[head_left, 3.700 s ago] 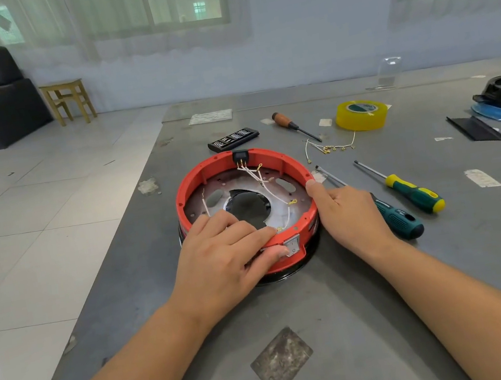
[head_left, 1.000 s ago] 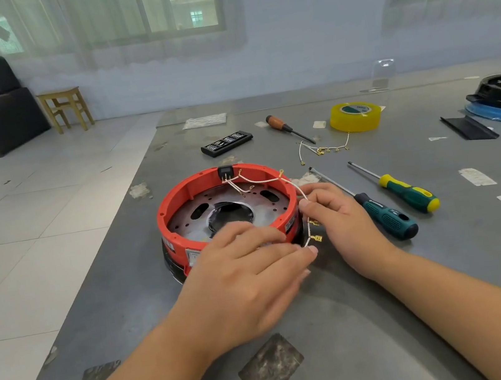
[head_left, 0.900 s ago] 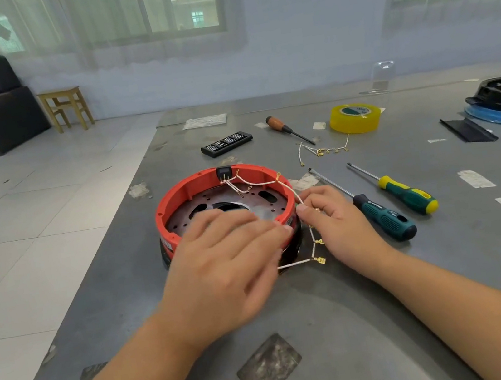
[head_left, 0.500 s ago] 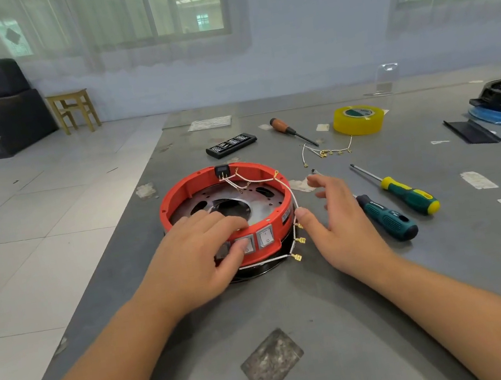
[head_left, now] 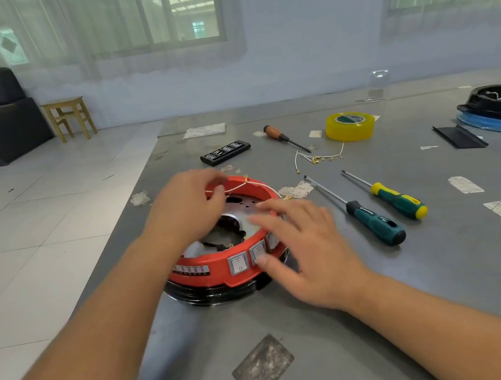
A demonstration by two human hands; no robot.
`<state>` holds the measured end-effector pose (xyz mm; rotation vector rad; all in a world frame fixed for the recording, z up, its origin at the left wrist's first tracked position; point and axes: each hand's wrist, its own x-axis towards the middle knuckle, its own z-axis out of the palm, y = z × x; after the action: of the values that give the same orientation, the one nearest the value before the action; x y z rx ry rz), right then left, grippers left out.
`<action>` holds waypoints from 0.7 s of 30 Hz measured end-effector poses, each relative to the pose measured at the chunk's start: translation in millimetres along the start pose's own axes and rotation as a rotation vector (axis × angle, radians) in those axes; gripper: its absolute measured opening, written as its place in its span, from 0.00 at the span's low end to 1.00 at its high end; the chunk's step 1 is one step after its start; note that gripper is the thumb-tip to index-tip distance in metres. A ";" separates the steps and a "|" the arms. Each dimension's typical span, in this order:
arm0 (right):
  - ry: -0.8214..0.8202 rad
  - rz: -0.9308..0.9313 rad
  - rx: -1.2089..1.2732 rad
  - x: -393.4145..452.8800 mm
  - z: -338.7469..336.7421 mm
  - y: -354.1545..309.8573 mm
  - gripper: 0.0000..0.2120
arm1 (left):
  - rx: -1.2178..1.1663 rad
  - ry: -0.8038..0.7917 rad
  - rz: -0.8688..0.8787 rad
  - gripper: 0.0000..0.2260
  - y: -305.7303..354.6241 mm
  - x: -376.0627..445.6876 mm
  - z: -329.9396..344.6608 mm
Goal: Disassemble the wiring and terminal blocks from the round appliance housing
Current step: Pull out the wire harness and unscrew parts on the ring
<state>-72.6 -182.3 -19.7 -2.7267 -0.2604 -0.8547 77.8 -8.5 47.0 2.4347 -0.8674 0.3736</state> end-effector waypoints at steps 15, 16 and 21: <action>-0.173 0.083 0.097 31.6 8.1 47.7 0.27 | 0.401 -0.314 -0.196 0.19 -50.0 25.9 -12.7; -0.180 0.107 0.150 34.4 9.4 55.3 0.26 | 0.373 -0.308 -0.221 0.17 -53.6 24.3 -16.9; 0.001 0.438 0.295 66.2 19.0 77.7 0.20 | 0.213 -0.196 -0.275 0.22 -67.0 16.1 -26.4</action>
<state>10.5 -244.2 -12.0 -2.3737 0.1941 -0.6344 131.4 42.2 49.8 2.7784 -0.5808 0.1320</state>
